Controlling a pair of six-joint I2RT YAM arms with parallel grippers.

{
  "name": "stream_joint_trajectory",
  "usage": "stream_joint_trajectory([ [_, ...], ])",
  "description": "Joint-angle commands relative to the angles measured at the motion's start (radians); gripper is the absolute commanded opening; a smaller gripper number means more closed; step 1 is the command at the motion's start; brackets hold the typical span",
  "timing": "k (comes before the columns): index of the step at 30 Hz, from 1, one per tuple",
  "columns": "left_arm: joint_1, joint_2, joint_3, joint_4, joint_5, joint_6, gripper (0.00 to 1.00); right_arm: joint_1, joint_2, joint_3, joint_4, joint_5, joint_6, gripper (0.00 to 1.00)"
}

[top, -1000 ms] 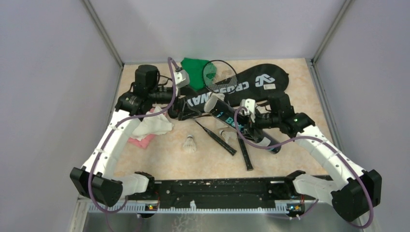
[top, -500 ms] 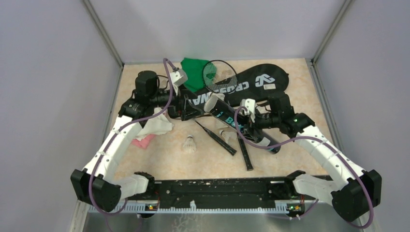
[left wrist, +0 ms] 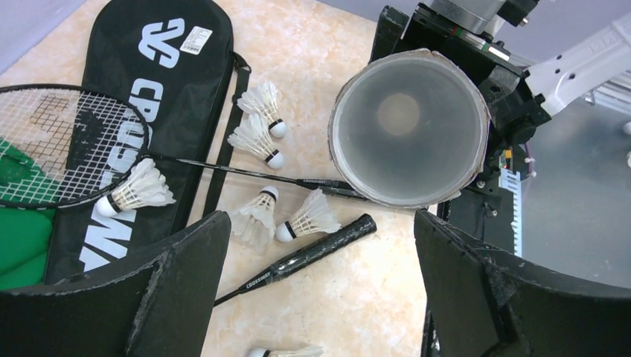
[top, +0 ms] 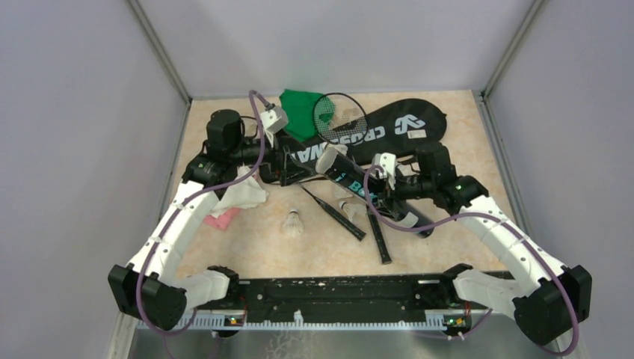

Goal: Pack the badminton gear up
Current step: Open the lid of the shuttle tube.

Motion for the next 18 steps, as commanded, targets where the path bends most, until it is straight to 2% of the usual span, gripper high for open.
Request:
stream_joint_trajectory([
  [1,-0.001,-0.011,0.009,-0.012,0.066,0.133,0.99,0.003,-0.03,0.005,0.019,-0.051,-0.02,0.35],
  [10,-0.006,0.067,0.145,-0.285,0.213,0.353,0.99,0.003,-0.026,0.007,-0.026,-0.027,-0.087,0.35],
  [18,-0.111,0.077,0.188,-0.378,0.169,0.438,0.82,0.003,-0.002,0.007,-0.072,-0.01,-0.168,0.35],
])
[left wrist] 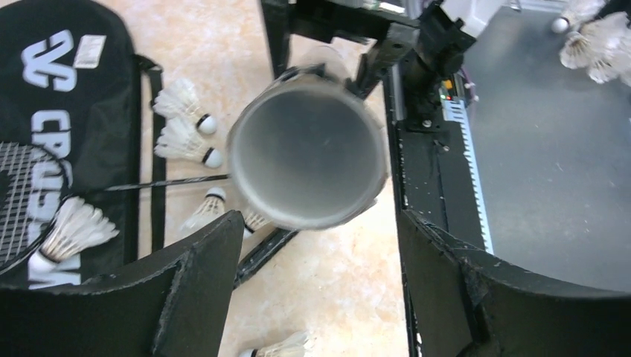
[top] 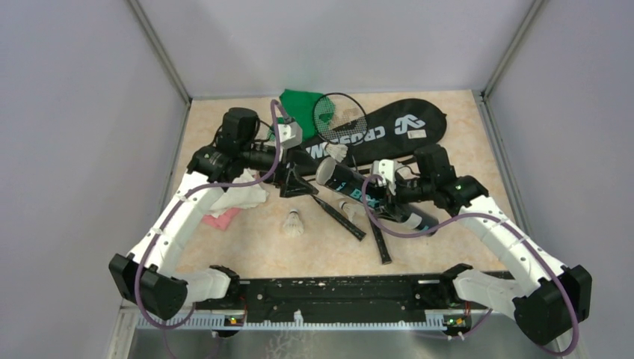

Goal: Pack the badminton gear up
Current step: Open the lid of the shuttle tube.

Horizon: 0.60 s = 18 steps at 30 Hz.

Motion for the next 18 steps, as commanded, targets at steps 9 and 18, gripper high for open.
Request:
stream_joint_trajectory([
  [9,-0.096,0.051,0.073,-0.077,0.031,0.125,0.59,0.01,0.009,-0.008,-0.006,0.021,-0.117,0.34],
  [18,-0.103,-0.009,0.037,-0.024,-0.168,0.145,0.78,0.009,0.011,-0.039,0.058,0.082,-0.056,0.28],
])
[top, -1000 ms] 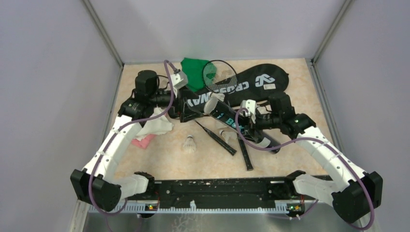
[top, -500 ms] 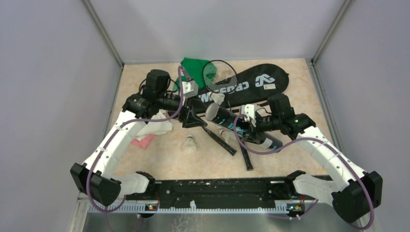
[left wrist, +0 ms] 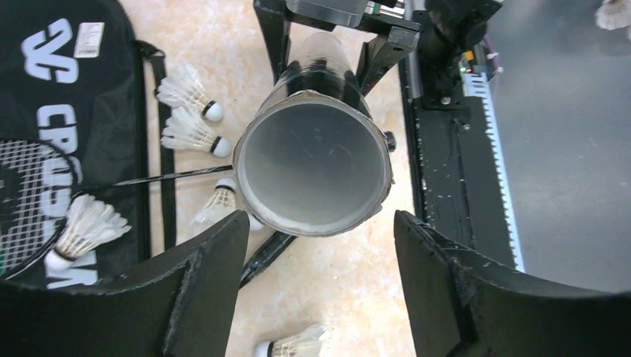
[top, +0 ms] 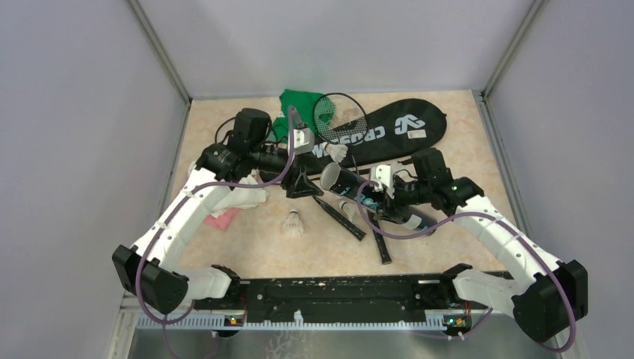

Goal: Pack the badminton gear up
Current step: Open the lid of the shuttle tube.

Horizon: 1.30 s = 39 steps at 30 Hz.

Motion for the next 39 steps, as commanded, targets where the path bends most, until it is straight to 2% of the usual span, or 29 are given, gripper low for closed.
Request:
stream_joint_trajectory([
  [1,-0.007,-0.07,-0.014,0.06,-0.137,0.042,0.8,0.004,-0.013,-0.007,0.075,0.026,0.031,0.28],
  [5,-0.005,-0.137,-0.043,0.083,-0.255,0.079,0.88,-0.003,-0.016,-0.007,0.077,0.032,0.04,0.28],
  [8,-0.005,-0.147,-0.021,0.042,-0.209,0.094,0.89,-0.004,-0.014,-0.004,0.073,0.034,0.04,0.29],
  [10,-0.006,-0.128,-0.003,0.022,-0.154,0.083,0.86,-0.003,-0.01,0.001,0.07,0.031,0.039,0.29],
  [14,-0.013,-0.067,0.018,0.018,-0.084,0.062,0.71,-0.002,0.002,0.016,0.06,0.008,0.039,0.3],
  [17,-0.019,-0.034,0.038,0.019,-0.036,0.046,0.64,-0.003,0.007,0.019,0.056,0.006,0.04,0.3],
  [26,-0.043,-0.035,0.004,0.087,0.041,-0.016,0.56,0.0,0.017,0.007,0.061,0.005,0.042,0.31],
  [33,-0.063,-0.022,-0.018,0.102,0.011,-0.015,0.5,0.005,0.019,0.011,0.066,0.005,0.048,0.31],
  [39,-0.078,-0.007,-0.02,0.111,0.0,-0.016,0.41,0.008,0.024,0.01,0.068,0.006,0.049,0.31],
])
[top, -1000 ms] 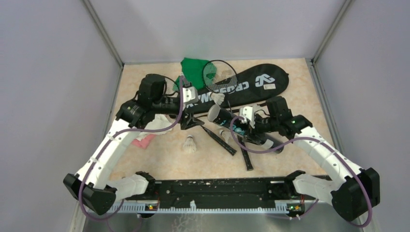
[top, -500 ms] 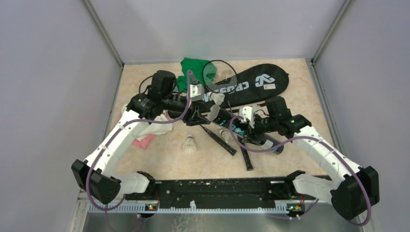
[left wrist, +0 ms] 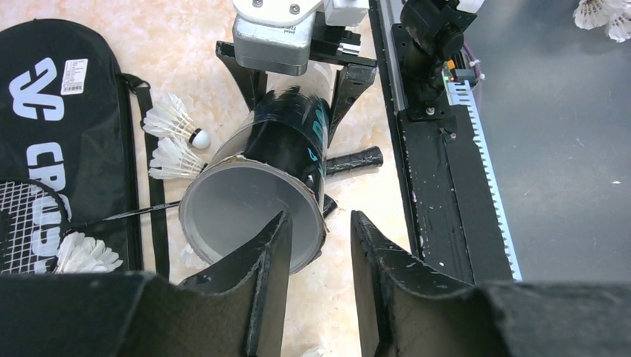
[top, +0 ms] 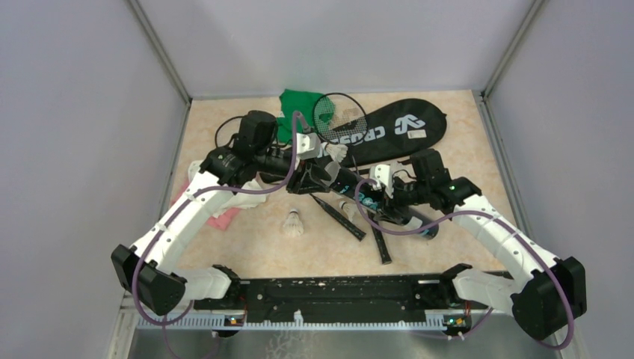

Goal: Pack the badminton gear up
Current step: Open the lid of the shuttle tube.

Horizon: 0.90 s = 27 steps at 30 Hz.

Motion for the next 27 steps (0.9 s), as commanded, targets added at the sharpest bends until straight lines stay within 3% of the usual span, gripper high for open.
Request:
stream_joint_trajectory([
  [1,-0.014,0.011,-0.008,0.044,0.019,0.011,0.39,0.008,0.007,0.028,0.046,-0.027,0.006,0.31],
  [7,-0.018,0.008,-0.028,0.051,0.01,0.016,0.26,0.008,0.003,0.022,0.053,-0.015,0.006,0.31],
  [13,-0.019,-0.005,-0.055,0.053,0.027,0.015,0.0,0.008,-0.016,0.013,0.054,0.018,-0.02,0.3],
  [27,-0.017,-0.012,-0.089,-0.046,0.172,0.068,0.0,0.008,-0.064,0.001,-0.004,0.159,-0.2,0.27],
])
